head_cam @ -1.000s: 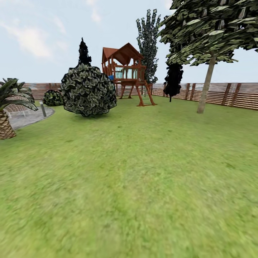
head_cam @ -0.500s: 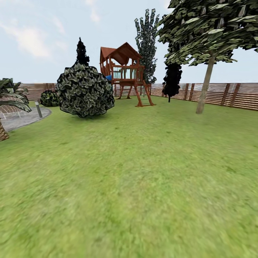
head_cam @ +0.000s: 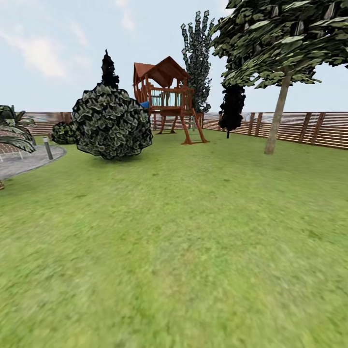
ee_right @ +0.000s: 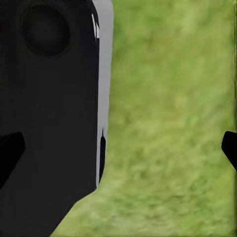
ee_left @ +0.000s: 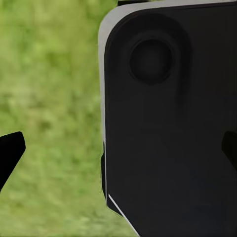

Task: Take the three Easter eggs out of the wicker basket on the lawn in the garden, then place them on the lawn next to a single tree (choose any tree) so that all three eggs are next to the same tree and none are left in the basket.

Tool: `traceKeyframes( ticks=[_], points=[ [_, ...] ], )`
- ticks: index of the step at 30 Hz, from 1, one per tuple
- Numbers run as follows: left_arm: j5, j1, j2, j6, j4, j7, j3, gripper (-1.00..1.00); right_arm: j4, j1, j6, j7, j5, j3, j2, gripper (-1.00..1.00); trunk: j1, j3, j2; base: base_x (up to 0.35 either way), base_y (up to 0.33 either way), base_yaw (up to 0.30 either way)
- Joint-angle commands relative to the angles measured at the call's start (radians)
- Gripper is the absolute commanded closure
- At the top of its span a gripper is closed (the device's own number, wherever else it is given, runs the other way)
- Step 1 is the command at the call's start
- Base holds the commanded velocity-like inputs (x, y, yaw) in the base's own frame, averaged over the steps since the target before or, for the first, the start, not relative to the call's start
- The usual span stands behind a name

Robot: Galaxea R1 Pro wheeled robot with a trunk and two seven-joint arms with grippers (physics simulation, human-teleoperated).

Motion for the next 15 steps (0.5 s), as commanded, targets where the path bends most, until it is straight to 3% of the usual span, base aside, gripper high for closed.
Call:
traceKeyframes(
  ticks=[1, 15],
  points=[
    [-0.001, 0.001, 0.000, 0.001, -0.002, 0.001, 0.000, -1.00, 0.001, -0.001, 0.000, -0.001, 0.008, -0.001, 0.000, -1.00, 0.001, -0.001, 0.000, 0.294, -0.150, 0.000],
    [-0.001, 0.001, 0.000, 0.001, -0.001, 0.001, 0.002, -1.00, 0.001, -0.001, 0.002, -0.002, 0.008, -0.001, -0.001, -1.00, 0.001, -0.001, 0.000, 0.294, -0.150, 0.010]
  ],
)
